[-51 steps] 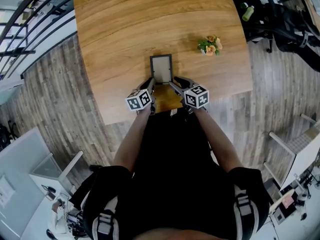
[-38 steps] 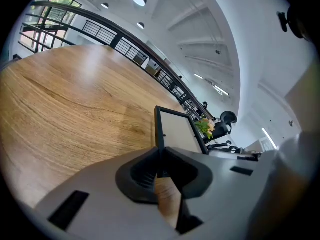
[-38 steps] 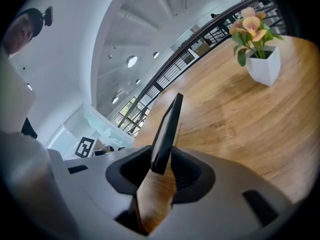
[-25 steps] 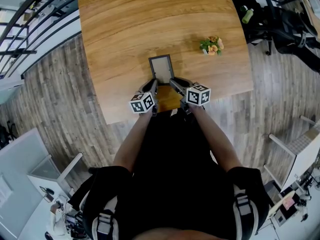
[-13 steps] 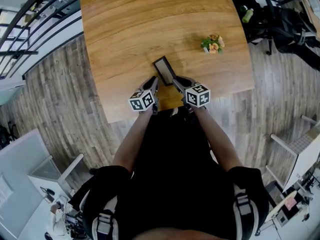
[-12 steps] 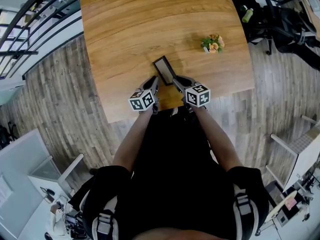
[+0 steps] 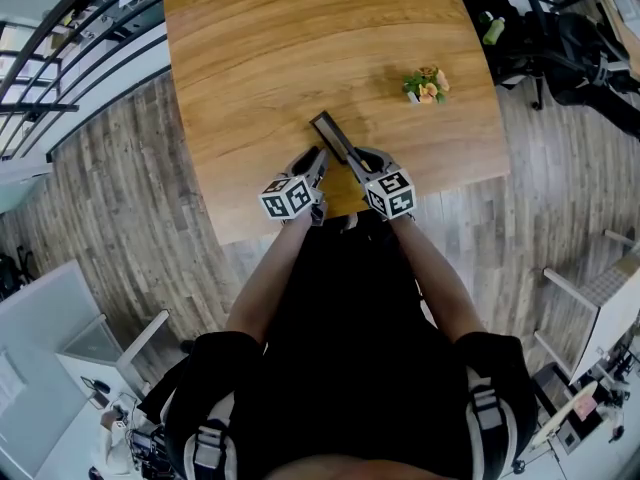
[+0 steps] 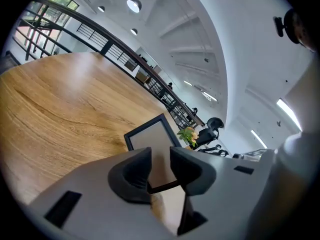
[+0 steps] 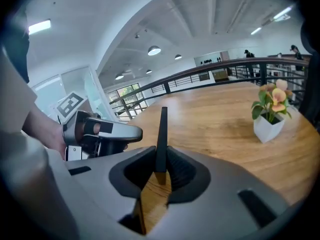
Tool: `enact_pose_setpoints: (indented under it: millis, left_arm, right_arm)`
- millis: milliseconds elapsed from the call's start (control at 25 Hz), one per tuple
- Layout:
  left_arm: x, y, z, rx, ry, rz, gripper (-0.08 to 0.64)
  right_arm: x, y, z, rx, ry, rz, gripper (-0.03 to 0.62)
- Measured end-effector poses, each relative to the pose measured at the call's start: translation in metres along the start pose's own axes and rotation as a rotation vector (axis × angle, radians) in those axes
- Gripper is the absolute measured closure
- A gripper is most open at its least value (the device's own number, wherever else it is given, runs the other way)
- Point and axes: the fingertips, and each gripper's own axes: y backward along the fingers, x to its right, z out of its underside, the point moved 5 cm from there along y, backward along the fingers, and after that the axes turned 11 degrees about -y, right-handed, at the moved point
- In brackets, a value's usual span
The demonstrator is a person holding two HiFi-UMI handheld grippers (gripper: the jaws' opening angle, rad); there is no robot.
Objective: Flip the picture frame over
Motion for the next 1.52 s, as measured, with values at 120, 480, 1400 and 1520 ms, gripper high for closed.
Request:
enact_pose_setpoints:
  millis: [120,480,1400,1520]
  left_arm:
    - [0.003,-0.001,-0.007,0.007,0.023,0.024,0.430]
    - [0.015,-0.017,-0.022,0.002,0.112,0.022,0.414]
    - [0.022,-0.054,-0.033,-0.078,0.335,0.026,0.413]
    - [0.021,-0.054,-0.032,-0.064,0.393,0.041,0.430]
  right_arm:
    - [-0.007,0.000,-0.003,-0.001,0.074,0.009,0.515]
    - [-0.023,0.005,-0.022,0.032,0.332,0.078,0.515]
    - [-0.026,0.009,-0.026,0.059,0.916,0.316,0.514]
    - [-0.025,0.009,-0.024,0.061,0.923,0.312,0.513]
